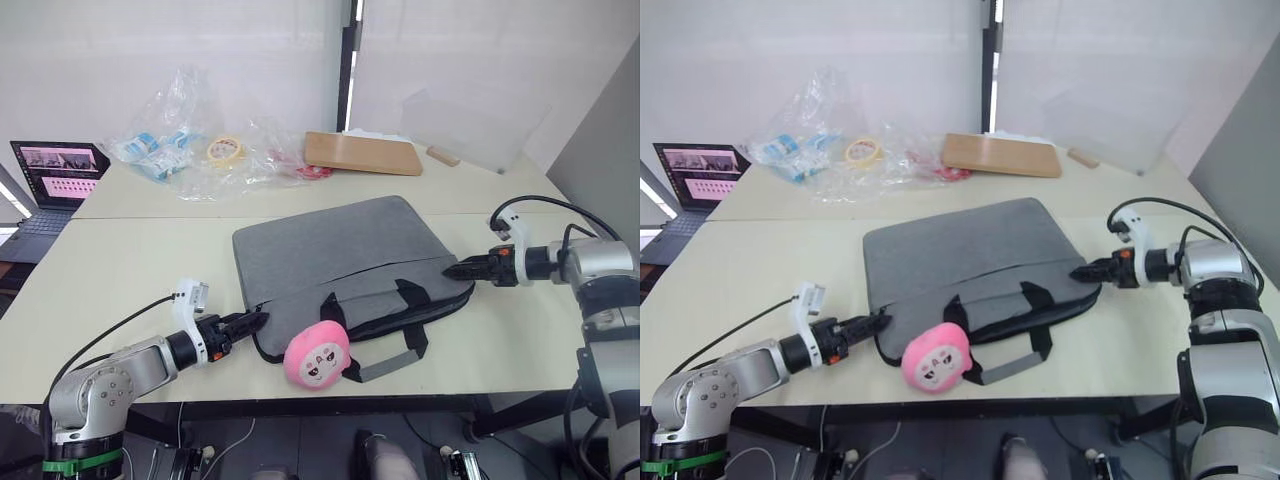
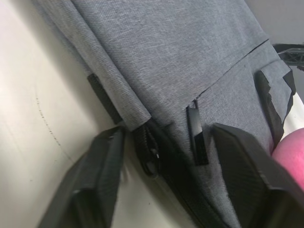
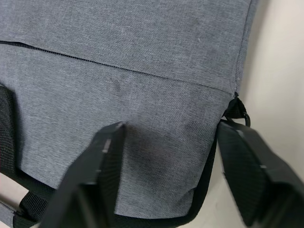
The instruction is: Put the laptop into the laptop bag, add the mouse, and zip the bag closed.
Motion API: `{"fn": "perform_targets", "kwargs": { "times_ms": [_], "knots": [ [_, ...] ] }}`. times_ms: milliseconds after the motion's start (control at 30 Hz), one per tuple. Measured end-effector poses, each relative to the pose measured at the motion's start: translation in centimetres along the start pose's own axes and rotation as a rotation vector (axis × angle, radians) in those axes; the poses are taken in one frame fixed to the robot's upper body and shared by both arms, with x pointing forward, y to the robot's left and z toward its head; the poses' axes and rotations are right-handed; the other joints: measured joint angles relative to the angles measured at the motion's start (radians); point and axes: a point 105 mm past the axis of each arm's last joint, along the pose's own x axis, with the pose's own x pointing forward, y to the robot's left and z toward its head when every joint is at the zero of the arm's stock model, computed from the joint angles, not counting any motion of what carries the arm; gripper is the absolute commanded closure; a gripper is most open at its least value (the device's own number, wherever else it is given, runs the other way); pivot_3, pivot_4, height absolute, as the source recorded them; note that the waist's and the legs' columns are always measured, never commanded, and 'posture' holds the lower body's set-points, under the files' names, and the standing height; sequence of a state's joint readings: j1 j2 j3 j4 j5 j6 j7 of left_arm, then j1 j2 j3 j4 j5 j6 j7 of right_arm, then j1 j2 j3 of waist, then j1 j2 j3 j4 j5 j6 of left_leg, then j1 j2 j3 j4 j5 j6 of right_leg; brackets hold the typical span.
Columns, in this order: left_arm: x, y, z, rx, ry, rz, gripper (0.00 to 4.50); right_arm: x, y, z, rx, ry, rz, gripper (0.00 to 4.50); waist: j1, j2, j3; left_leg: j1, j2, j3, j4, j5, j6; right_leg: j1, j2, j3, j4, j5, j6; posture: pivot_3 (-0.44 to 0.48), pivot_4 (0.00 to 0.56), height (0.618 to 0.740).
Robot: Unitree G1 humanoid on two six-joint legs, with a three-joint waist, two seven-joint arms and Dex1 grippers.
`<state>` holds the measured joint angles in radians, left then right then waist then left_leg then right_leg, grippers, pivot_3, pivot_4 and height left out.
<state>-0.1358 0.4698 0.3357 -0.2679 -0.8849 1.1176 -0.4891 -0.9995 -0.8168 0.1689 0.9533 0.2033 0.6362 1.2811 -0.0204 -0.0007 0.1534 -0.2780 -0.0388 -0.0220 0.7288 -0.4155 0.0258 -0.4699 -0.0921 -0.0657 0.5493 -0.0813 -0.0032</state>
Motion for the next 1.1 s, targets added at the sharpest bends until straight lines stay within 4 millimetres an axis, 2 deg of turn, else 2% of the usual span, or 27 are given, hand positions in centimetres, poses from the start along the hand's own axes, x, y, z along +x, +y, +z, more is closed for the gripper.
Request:
{"fn": "perform_targets", "kwargs": {
  "times_ms": [200,433,600,733,867,1100],
  "knots": [
    [-0.2,0.1,0.4,0.015,-0.009,0.009,4.46,-0.1,0.5,-0.1,0.022,-0.007,0.035,4.5,-0.001,0.0,0.0,0.003,0.0,0.0,0.0,0.0,-0.001,0.0,0.0,-0.001,0.0,0.0,0.0,0.0,0.15,0.74],
    [-1.6,1.3,2.1,0.085,-0.006,0.047,4.48,-0.2,3.0,-0.7,0.077,-0.003,0.113,4.5,-0.007,0.0,0.0,0.002,0.0,-0.001,0.0,0.001,-0.002,-0.003,0.002,-0.001,0.002,-0.001,-0.002,0.0,0.15,0.74],
    [-3.3,3.2,4.9,0.121,-0.027,0.107,4.48,0.1,6.7,-1.3,0.133,-0.012,0.211,4.5,-0.02,0.001,0.001,0.001,-0.001,-0.001,-0.001,0.001,-0.003,-0.004,0.002,-0.002,0.004,-0.002,-0.003,0.0,0.15,0.74],
    [-4.5,4.5,5.5,0.133,-0.003,0.151,4.48,0.8,9.6,-1.5,0.16,-0.031,0.257,4.5,-0.024,0.001,0.001,0.001,-0.001,-0.001,-0.002,0.001,-0.003,-0.006,0.002,-0.002,0.004,-0.002,-0.003,0.0,0.15,0.74],
    [-4.9,5.1,5.9,0.171,0.004,0.168,4.48,1.3,10.8,-1.6,0.175,-0.041,0.259,4.5,-0.022,0.001,0.001,0.002,-0.002,-0.001,-0.002,0.001,-0.003,-0.006,0.002,-0.002,0.004,-0.002,-0.003,0.0,0.15,0.74],
    [-4.9,5.4,6.0,0.186,0.013,0.162,4.48,1.4,11.1,-2.0,0.176,-0.055,0.238,4.5,-0.022,0.001,0.001,0.002,-0.003,0.0,-0.002,0.001,-0.002,-0.006,0.002,-0.002,0.004,-0.002,-0.003,0.0,0.15,0.74]
  ]
}}
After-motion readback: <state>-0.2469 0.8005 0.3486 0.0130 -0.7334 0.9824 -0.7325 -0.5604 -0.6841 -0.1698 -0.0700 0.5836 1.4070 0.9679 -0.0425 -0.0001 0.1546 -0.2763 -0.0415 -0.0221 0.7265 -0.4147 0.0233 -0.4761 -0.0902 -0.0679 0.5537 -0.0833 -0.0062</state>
